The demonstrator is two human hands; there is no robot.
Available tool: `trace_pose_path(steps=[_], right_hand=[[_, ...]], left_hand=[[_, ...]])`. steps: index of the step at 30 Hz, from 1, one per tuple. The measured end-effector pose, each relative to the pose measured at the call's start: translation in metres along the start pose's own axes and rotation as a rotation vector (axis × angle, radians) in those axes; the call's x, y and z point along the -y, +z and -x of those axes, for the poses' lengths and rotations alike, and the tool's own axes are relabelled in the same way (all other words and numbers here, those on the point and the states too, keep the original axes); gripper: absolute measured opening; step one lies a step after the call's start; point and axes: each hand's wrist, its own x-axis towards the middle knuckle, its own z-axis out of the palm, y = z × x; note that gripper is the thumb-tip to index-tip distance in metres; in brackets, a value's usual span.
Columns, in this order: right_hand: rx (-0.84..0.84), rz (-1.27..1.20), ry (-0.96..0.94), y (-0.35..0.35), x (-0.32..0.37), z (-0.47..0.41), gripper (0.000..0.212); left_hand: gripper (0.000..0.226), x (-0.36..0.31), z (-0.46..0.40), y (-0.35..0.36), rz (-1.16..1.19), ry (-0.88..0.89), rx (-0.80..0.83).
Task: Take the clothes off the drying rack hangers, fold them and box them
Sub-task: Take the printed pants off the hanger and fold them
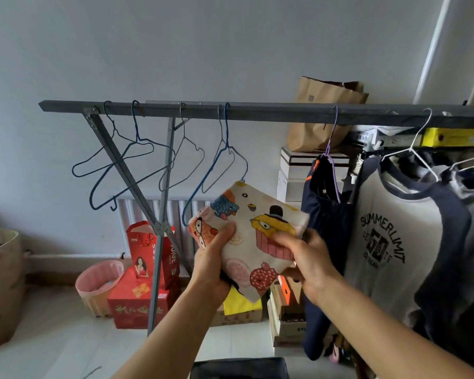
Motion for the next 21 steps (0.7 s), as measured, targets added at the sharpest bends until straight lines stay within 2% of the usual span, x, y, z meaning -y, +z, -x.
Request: trace_pose_path(steps=[2, 4, 6, 8, 9, 13, 16, 18, 21], right_hand=[[-0.088, 0.142, -0.118, -0.004, 0.001, -0.006, 0.055], [-0.090, 0.350, -0.311, -0.007, 0.000, -0.010, 0.068], [0.016, 0.531, -0.409, -0.002, -0.002, -0.009, 0.082], [0.140, 0.641, -0.370, 0.005, -0.007, -0.008, 0.090], [0.197, 0.629, -0.337, 0.008, -0.011, -0.006, 0.089], [0.410, 0.277, -0.173, 0.009, -0.026, 0.001, 0.082], [0.574, 0.153, -0.029, 0.001, -0.023, 0.001, 0.091], [0.704, 0.099, 0.095, 0.000, -0.021, 0.000, 0.086], [0.729, 0.053, 0.177, -0.003, -0.030, -0.006, 0.085]], left_hand=[[0.072, -0.003, 0.001, -0.009, -0.102, 0.060, -0.016], [0.062, -0.005, 0.002, -0.017, -0.209, 0.090, -0.001], [0.055, -0.005, 0.005, -0.022, -0.276, 0.104, 0.043], [0.050, -0.007, 0.010, -0.024, -0.291, 0.082, 0.117], [0.052, -0.008, 0.012, -0.025, -0.276, 0.047, 0.180], [0.082, -0.015, 0.017, -0.039, -0.194, -0.129, 0.419], [0.078, -0.024, 0.016, -0.051, -0.102, -0.226, 0.536], [0.073, -0.028, 0.015, -0.056, -0.089, -0.242, 0.555], [0.072, -0.035, 0.010, -0.063, -0.175, -0.285, 0.478]])
